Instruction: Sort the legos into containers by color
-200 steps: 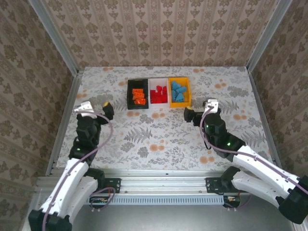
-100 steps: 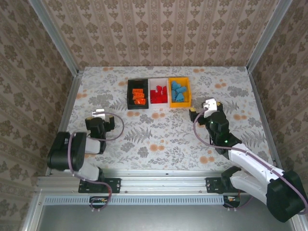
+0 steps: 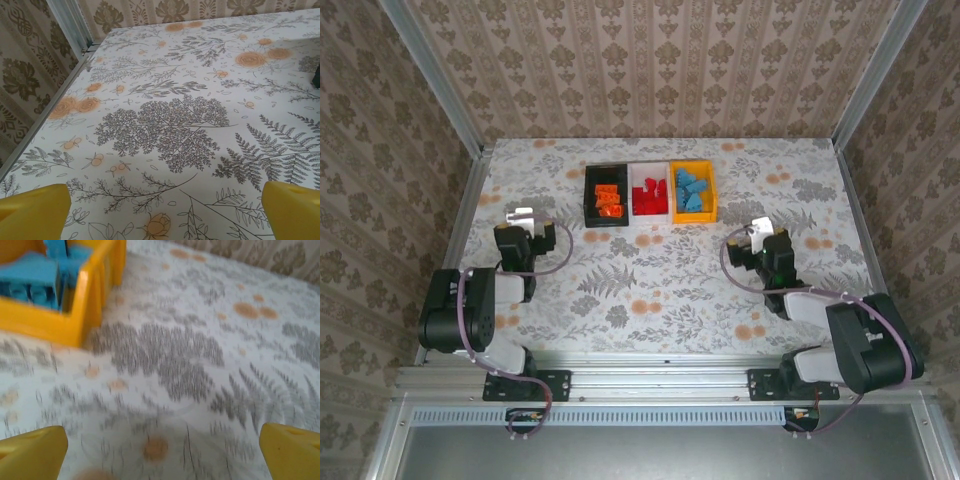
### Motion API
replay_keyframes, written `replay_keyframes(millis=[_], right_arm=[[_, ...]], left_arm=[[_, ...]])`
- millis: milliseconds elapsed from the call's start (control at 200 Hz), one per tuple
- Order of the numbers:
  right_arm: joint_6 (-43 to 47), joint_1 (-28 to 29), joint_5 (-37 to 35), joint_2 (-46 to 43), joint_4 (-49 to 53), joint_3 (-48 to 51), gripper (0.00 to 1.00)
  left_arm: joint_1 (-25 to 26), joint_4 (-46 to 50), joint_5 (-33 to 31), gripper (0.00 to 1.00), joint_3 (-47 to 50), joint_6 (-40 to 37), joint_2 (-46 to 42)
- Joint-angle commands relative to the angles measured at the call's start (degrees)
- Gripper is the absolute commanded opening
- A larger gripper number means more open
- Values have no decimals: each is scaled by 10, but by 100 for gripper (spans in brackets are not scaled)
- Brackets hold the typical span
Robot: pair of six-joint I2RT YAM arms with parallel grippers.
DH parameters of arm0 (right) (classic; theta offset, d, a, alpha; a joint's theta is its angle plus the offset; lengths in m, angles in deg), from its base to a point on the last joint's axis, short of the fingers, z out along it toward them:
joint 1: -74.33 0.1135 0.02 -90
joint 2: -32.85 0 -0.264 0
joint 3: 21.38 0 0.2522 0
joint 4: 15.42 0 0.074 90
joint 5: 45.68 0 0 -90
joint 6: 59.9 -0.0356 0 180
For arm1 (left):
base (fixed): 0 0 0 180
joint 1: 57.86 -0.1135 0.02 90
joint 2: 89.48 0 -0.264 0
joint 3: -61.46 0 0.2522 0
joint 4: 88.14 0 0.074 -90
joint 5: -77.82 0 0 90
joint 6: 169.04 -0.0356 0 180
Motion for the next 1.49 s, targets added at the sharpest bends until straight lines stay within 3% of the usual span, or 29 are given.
replay_keyframes(millis=[0,90,135,205,270,375,1160,1275,1490], right_arm=[[-16,-10,39,17,-99,-1,100],[-43,-23,13,48,-163,20,100],[-71,-52,37,60,-169,22,100],[-89,-71,45,130,-265,25,100],[-94,-69,32,97,-122,-17,100],[-112,-83,30,107,-94,-41,100],[-112,-82,28,111,-102,-41,100],[-112,-82,28,112,-102,-41,100],[-112,-82,29,112,-101,-42,100]], left_arm=[[-2,11,14,100,-3,3,-5],[-2,11,15,100,-3,3,-5],[-2,11,15,100,-3,3,-5],[-2,11,15,100,-2,3,-5],[-2,11,15,100,-2,3,-6],[-3,12,17,100,-3,3,-5],[-5,15,24,100,-5,4,-5],[-24,32,95,100,-14,1,-4],[-23,28,92,100,-11,-1,-6]])
